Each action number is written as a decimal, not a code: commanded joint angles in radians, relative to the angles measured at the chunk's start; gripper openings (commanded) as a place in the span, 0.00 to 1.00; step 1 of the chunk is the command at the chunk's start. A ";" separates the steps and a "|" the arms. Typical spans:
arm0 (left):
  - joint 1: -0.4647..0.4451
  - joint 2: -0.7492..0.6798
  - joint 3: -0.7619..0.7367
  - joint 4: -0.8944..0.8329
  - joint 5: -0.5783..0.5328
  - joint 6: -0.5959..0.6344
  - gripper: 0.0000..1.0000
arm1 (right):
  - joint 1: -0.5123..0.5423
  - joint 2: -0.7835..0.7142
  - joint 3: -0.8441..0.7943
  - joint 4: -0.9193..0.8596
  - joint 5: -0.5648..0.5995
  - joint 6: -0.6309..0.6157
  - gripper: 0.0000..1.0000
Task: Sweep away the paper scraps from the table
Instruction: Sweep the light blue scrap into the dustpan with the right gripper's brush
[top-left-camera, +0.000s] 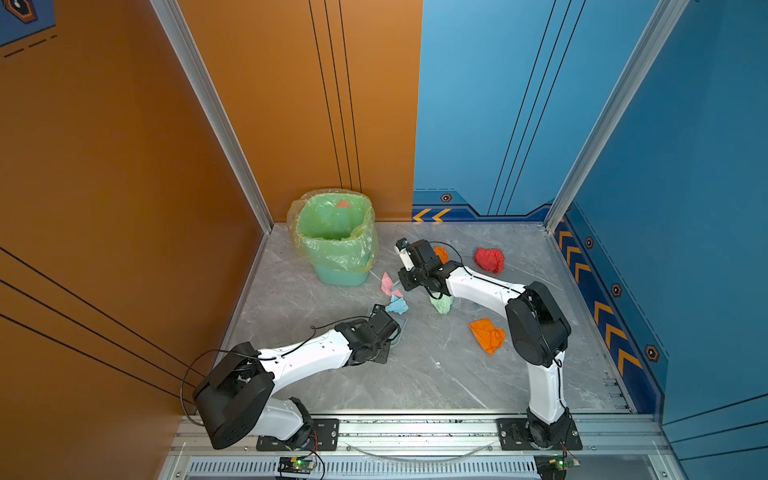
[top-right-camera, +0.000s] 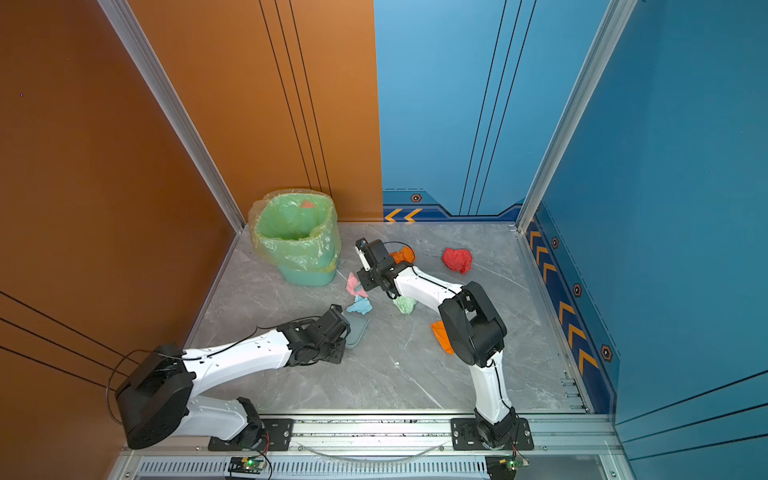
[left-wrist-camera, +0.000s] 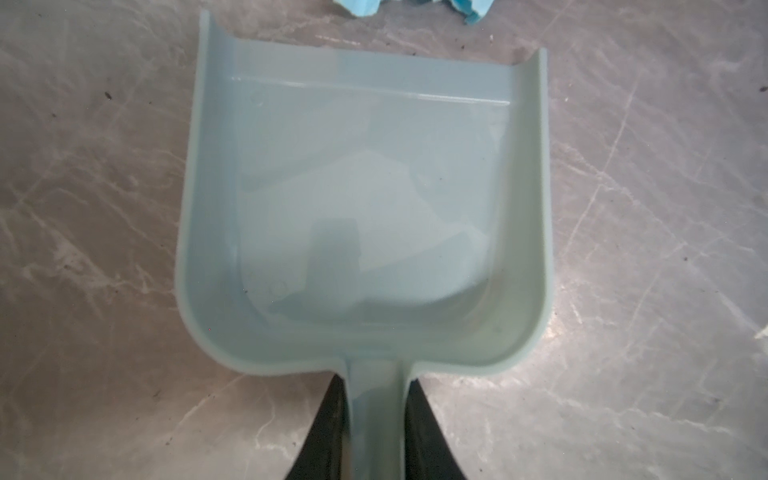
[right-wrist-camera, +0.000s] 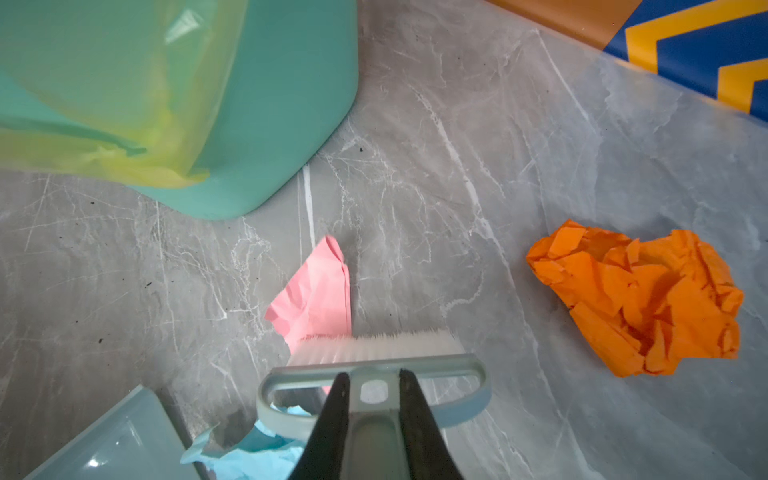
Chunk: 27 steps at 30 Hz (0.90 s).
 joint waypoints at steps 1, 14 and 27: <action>0.002 -0.019 -0.016 -0.029 -0.017 -0.020 0.00 | 0.004 -0.016 -0.016 -0.077 0.045 -0.051 0.00; 0.018 0.036 0.000 0.004 0.013 -0.015 0.00 | 0.027 -0.163 -0.176 -0.172 -0.098 -0.060 0.00; 0.013 0.063 0.007 0.019 0.025 -0.011 0.00 | 0.056 -0.220 -0.201 -0.173 -0.367 -0.101 0.00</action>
